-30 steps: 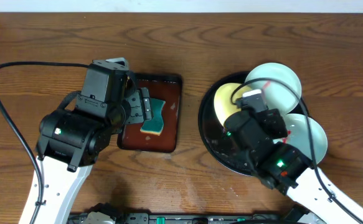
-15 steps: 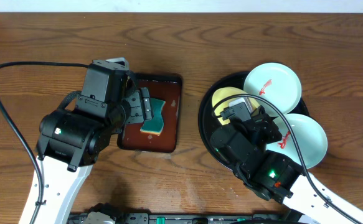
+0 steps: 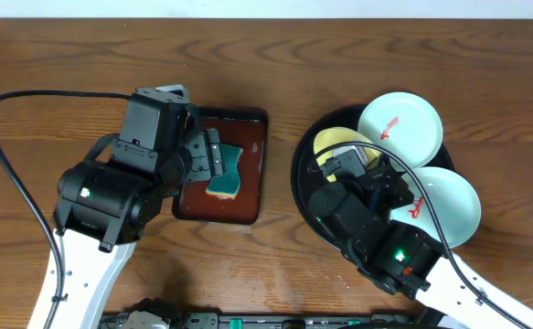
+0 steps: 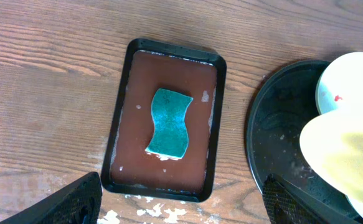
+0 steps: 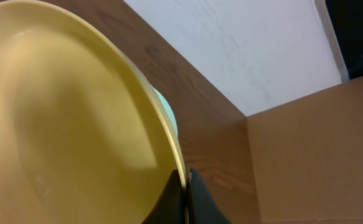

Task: Clean dirty plates on tray and stack at the side
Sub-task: 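Lift the yellow plate by its rim with the right gripper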

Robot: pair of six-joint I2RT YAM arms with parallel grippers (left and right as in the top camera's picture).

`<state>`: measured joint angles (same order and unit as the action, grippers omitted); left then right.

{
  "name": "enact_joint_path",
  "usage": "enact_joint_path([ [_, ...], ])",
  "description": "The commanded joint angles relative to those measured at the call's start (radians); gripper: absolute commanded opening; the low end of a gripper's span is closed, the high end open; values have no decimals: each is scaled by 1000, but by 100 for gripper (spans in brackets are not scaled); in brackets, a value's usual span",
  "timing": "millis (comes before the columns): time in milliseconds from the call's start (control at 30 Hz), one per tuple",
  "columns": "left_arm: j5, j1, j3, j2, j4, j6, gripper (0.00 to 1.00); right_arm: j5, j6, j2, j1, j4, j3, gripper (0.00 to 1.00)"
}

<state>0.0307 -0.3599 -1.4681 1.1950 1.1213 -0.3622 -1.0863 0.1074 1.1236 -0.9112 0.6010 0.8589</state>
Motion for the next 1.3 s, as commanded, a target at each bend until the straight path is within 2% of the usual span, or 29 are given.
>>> enact_joint_path([
  [0, 3, 3, -10, -6, 3, 7, 83, -35, 14, -5, -7, -7, 11, 1],
  [1133, 3, 3, -10, -6, 3, 7, 84, -44, 13, -5, -5, -18, 11, 1],
  [1267, 3, 3, -10, -6, 3, 7, 83, -31, -39, -5, 18, -53, 11, 1],
])
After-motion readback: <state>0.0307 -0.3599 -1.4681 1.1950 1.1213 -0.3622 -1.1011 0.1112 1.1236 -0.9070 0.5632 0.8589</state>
